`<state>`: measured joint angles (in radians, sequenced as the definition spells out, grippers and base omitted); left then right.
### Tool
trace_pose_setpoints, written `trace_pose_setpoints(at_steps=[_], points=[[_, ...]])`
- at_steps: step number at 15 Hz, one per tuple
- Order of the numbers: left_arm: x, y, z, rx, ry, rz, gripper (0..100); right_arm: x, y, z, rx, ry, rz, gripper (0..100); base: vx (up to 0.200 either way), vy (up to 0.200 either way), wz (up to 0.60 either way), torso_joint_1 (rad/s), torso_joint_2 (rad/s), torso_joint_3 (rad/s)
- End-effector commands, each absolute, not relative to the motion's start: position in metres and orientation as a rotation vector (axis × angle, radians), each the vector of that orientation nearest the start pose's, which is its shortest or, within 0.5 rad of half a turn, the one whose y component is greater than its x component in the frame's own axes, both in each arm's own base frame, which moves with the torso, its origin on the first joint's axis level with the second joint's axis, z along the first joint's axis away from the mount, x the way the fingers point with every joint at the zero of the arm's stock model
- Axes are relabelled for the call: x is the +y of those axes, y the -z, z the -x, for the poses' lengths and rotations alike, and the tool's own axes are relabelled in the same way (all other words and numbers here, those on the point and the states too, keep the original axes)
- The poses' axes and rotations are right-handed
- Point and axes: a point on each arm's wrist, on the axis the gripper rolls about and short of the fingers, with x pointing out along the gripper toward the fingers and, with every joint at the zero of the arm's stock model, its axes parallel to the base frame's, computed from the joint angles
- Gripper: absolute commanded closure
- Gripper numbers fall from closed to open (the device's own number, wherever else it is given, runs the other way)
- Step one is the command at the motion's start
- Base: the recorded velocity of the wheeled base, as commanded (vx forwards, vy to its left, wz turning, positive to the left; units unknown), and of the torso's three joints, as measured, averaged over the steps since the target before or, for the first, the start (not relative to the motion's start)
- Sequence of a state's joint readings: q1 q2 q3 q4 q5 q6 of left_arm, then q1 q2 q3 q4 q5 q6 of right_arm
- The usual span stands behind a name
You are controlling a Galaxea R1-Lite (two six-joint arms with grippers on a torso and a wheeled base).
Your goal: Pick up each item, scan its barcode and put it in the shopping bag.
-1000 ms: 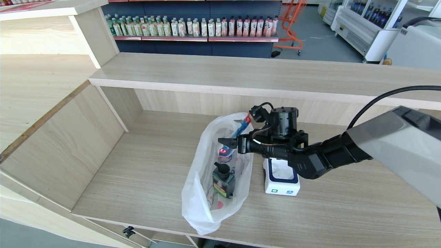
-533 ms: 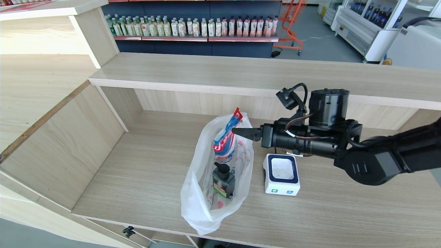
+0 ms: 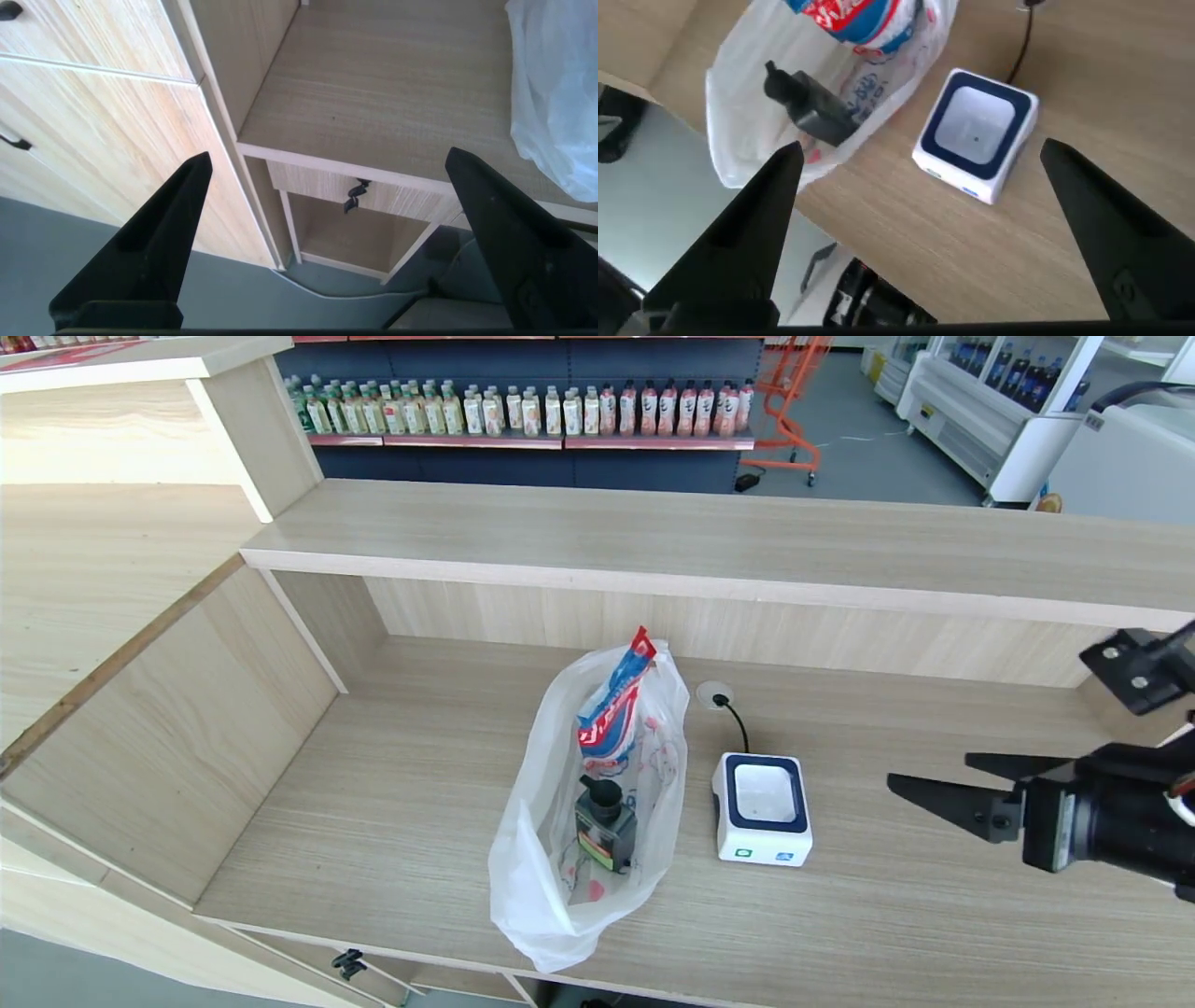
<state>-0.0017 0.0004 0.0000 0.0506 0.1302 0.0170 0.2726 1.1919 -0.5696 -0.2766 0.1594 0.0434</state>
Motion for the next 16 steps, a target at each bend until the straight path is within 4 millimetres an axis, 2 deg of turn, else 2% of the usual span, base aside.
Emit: trace_pose_setpoints(at_steps=[1,3,6,7,9,12,16], points=[[0.003,-0.07,0.023,0.052,-0.127,-0.02,0,0.008,-0.166,-0.06,0.266,-0.078,0.006,0,0.0,0.0,0.0,0.0,0.0,0.0],[0.003,-0.07,0.023,0.052,-0.128,-0.02,0,-0.001,-0.127,-0.019,0.179,0.028,0.043,0,0.0,0.0,0.0,0.0,0.0,0.0],[0.003,-0.07,0.023,0.052,-0.128,-0.02,0,-0.004,-0.085,0.012,0.075,0.193,0.052,0,0.0,0.0,0.0,0.0,0.0,0.0],[0.003,-0.07,0.023,0.052,-0.128,-0.02,0,-0.005,-0.081,0.018,0.03,0.185,0.041,0,0.0,0.0,0.0,0.0,0.0,0.0],[0.003,-0.07,0.023,0.052,-0.128,-0.02,0,-0.005,-0.086,0.021,-0.054,0.188,0.033,0,0.0,0.0,0.0,0.0,0.0,0.0],[0.003,-0.07,0.023,0.052,-0.128,-0.02,0,-0.003,-0.085,0.02,-0.05,0.096,0.049,0,0.0,0.0,0.0,0.0,0.0,0.0],[0.003,-0.07,0.023,0.052,-0.128,-0.02,0,-0.003,-0.084,0.02,-0.043,0.134,0.011,0,0.0,0.0,0.0,0.0,0.0,0.0]])
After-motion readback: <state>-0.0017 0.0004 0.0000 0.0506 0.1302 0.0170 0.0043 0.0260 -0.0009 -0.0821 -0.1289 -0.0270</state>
